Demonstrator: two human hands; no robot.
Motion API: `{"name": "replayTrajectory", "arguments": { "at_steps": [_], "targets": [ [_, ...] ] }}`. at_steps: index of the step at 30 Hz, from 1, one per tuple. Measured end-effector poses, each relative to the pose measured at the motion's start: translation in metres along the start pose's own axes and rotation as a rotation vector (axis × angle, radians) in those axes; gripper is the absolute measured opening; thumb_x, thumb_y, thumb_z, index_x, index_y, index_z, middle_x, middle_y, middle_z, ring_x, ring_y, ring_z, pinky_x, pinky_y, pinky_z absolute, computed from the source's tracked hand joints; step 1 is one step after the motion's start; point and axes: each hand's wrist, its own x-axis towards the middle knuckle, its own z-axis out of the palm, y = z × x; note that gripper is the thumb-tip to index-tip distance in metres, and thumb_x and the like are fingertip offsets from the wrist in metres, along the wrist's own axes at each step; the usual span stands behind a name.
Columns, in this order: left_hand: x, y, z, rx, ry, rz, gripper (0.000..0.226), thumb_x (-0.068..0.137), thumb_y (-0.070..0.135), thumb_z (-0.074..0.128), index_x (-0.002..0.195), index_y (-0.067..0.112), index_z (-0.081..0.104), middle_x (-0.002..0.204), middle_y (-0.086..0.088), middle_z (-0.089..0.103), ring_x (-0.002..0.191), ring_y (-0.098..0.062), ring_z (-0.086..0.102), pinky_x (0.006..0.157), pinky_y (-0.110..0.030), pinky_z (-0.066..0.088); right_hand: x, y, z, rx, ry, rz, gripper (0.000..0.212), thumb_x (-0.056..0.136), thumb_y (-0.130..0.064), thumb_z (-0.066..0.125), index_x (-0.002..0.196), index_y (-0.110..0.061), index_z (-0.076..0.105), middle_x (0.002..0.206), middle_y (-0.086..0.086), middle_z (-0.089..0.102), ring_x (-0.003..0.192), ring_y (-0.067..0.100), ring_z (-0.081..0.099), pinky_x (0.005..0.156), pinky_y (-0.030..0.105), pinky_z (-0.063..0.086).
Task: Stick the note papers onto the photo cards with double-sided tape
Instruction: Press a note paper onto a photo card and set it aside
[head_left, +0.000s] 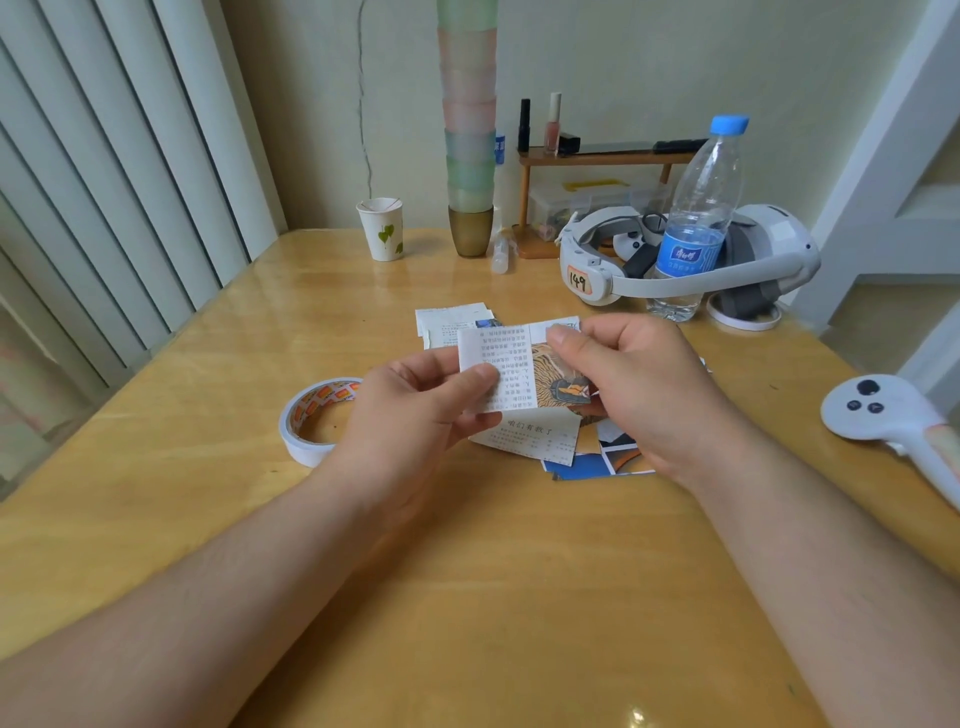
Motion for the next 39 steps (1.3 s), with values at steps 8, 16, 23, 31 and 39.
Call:
{"name": "replayTrajectory", "arguments": {
  "at_steps": [8,16,23,31,39],
  "targets": [
    [0.008,-0.001,-0.005,-0.016,0.146,0.003,0.013,0.102,0.002,0.061,0.109,0.007,0.071,0.108,-0.009,0.080,0.101,-0.025,0.078,0.076,-0.027,0.062,0.015,0.027,-0.018,-0.821,-0.029,-0.054,0.026,0.098,-0.049,0.061,0.104,-0.028,0.074,0.089,-0.004,0.059,0.086,0.015,0.058,0.070,0.031,0.046],
    [0.013,0.000,-0.009,-0.053,0.175,0.015,0.015,0.103,0.003,0.059,0.113,0.009,0.070,0.107,-0.008,0.081,0.099,-0.021,0.077,0.086,-0.033,0.060,0.019,0.039,-0.012,-0.883,-0.116,0.013,0.044,0.078,-0.060,0.082,0.115,-0.039,0.069,0.107,-0.015,0.052,0.106,0.013,0.057,0.092,0.037,0.051],
    [0.013,0.000,-0.010,-0.053,0.152,0.031,0.015,0.103,0.002,0.058,0.110,0.009,0.070,0.109,-0.009,0.080,0.101,-0.022,0.077,0.084,-0.031,0.061,0.017,0.042,-0.009,-0.647,-0.041,0.059,0.035,0.077,-0.036,0.090,0.105,-0.033,0.069,0.089,-0.007,0.068,0.075,0.012,0.065,0.055,0.025,0.045],
    [0.013,0.000,-0.010,-0.061,0.129,0.027,0.015,0.104,0.002,0.058,0.113,0.007,0.069,0.107,-0.008,0.081,0.096,-0.019,0.078,0.078,-0.026,0.061,0.016,0.034,-0.020,-0.592,-0.016,0.085,0.023,0.084,-0.027,0.087,0.097,-0.032,0.069,0.095,-0.003,0.070,0.076,0.015,0.073,0.051,0.030,0.060],
    [0.012,-0.001,-0.011,-0.046,0.126,0.019,0.014,0.104,0.004,0.059,0.112,0.007,0.069,0.113,-0.010,0.079,0.103,-0.021,0.076,0.086,-0.032,0.061,0.014,0.020,-0.041,-0.646,-0.030,0.074,0.010,0.092,-0.028,0.077,0.083,-0.029,0.073,0.083,-0.006,0.073,0.082,0.014,0.069,0.069,0.033,0.054]
  ]
}}
